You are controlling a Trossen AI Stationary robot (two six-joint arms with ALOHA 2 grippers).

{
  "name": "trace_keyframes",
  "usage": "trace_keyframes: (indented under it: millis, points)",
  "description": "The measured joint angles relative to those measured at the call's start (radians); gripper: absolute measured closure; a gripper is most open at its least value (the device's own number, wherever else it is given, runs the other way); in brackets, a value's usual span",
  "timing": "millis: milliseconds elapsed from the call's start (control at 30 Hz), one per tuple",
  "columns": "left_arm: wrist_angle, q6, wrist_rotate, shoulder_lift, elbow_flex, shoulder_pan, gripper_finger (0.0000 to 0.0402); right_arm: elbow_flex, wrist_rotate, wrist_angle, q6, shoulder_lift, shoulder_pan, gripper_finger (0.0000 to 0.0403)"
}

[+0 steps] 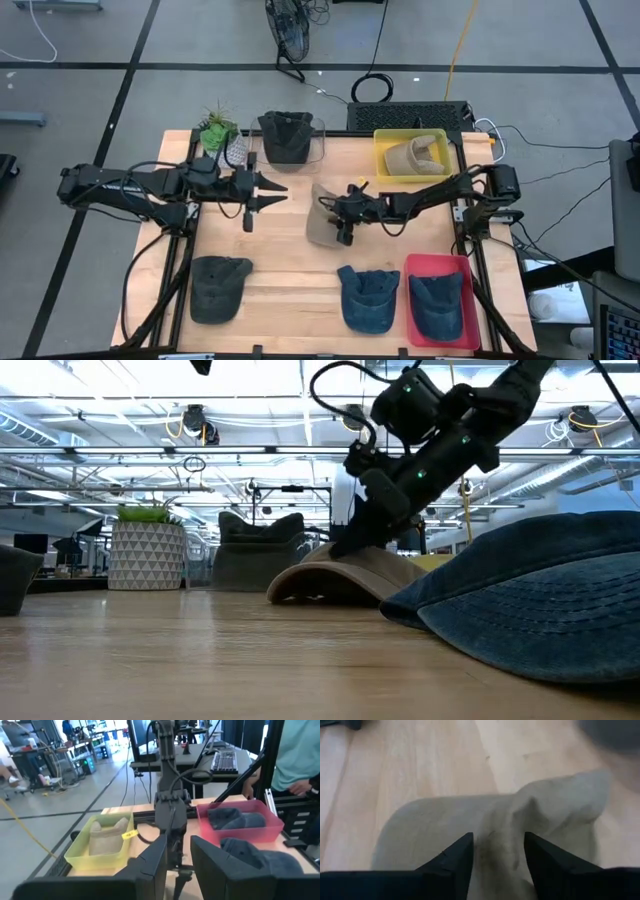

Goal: Pick & Place hat
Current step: Put the brown cap into the yellow bin

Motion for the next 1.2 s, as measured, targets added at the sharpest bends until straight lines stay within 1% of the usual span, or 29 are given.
trace_keyframes:
  millis: [100,267,333,367,433,667,767,900,1067,1133,1200]
  points:
    - [-0.001,0.008,-0.006,0.005,0.0,0.0,0.0304,0.0,0.044,-0.008,-0.028,-0.031,0.0,0.0292]
    - [-0.015,-0.006,-0.007,0.007,0.0,0.0,0.0304,0.0,0.045,-0.031,-0.05,-0.074,0.0,0.0374]
    - [-0.031,-0.022,-0.007,0.007,0.001,0.0,0.0304,0.0,0.044,-0.071,-0.056,-0.088,0.0,0.0395]
    - [-0.039,-0.03,-0.007,0.007,0.001,0.0,0.0304,-0.001,0.044,-0.093,-0.056,-0.094,0.002,0.0395]
    - [-0.051,-0.045,-0.007,0.007,0.001,0.0,0.0304,-0.001,0.045,-0.096,-0.048,-0.095,0.002,0.0382]
    - [-0.052,-0.047,-0.008,0.007,0.001,0.0,0.0304,0.0,0.038,-0.062,-0.012,-0.111,0.002,0.0314]
    - [-0.052,-0.045,-0.008,0.007,0.001,0.0,0.0304,-0.001,-0.012,-0.049,-0.009,-0.103,0.002,0.0284]
    - [-0.052,-0.042,-0.008,0.007,0.001,0.0,0.0304,-0.016,-0.009,-0.049,0.032,-0.074,0.003,0.0257]
    - [-0.051,-0.041,-0.008,0.007,0.001,0.0,0.0304,-0.046,-0.008,0.017,0.043,-0.056,0.002,0.0251]
    - [-0.052,-0.038,-0.008,0.007,0.001,0.001,0.0304,-0.06,-0.008,0.021,0.043,-0.056,0.002,0.0261]
    - [-0.052,-0.034,-0.008,0.007,0.001,0.002,0.0304,-0.066,-0.007,0.028,0.043,-0.056,0.0,0.028]
